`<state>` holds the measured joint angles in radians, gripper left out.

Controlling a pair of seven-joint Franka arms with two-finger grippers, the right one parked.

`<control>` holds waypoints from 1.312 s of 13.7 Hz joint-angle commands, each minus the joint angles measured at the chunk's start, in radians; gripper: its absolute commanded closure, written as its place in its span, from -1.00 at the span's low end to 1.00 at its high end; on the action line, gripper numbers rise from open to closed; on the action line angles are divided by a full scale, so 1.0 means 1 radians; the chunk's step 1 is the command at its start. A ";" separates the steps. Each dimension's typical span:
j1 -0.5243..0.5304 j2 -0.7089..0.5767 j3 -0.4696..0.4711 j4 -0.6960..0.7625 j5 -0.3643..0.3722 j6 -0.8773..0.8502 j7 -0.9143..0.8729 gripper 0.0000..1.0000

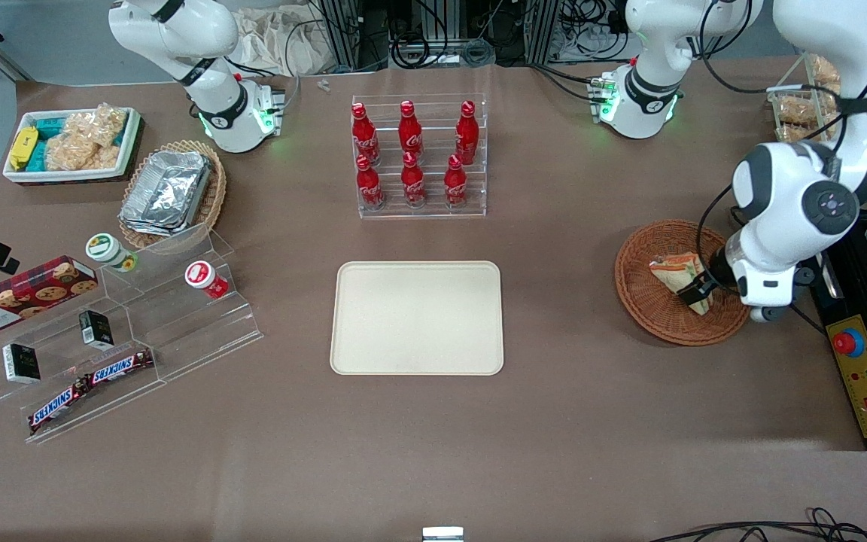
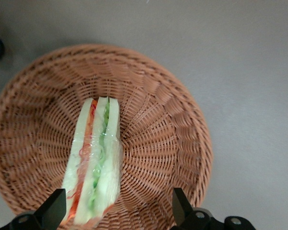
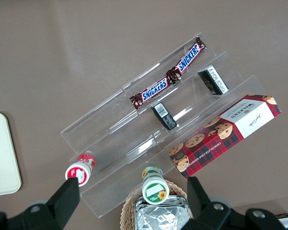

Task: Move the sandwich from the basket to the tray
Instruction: 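Lower the left gripper and close it on the sandwich wedge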

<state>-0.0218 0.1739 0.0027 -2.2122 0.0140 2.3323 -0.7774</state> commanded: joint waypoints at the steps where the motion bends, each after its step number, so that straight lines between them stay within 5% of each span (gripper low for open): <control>1: 0.003 0.012 0.000 -0.015 -0.002 0.015 -0.037 -1.00; 18: 0.011 0.021 0.011 0.014 0.046 -0.093 -0.046 -1.00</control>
<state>-0.0142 0.2048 0.0100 -2.1851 0.0256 2.2674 -0.8030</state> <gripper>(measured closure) 0.000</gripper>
